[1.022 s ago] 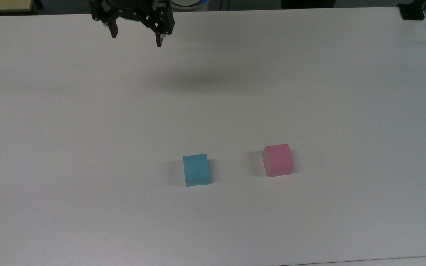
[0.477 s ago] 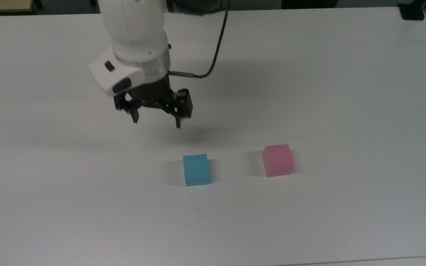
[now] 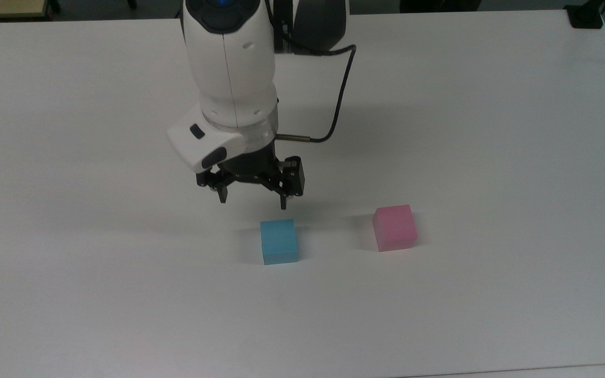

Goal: Put blue cube on pink cube
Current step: 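Move the open gripper down over the light-blue cube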

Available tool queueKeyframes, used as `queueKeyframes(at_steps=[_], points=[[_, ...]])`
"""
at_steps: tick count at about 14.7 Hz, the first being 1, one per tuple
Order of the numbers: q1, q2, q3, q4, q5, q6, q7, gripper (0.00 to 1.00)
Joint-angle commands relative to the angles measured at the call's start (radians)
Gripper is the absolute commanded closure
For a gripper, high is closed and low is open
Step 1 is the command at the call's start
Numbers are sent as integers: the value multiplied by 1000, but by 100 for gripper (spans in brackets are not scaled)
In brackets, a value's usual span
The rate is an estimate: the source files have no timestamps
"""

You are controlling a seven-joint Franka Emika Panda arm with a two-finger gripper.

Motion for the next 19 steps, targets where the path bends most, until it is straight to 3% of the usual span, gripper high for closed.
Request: queueKeyframes(at_steps=[1, 5, 10, 17, 19], points=[[27, 109, -12, 118, 8, -4, 21, 0], [39, 139, -13, 107, -8, 16, 11, 0], [59, 217, -13, 80, -93, 90, -6, 0], [74, 256, -13, 75, -126, 113, -6, 0], [80, 257, -13, 73, -126, 112, -6, 21]])
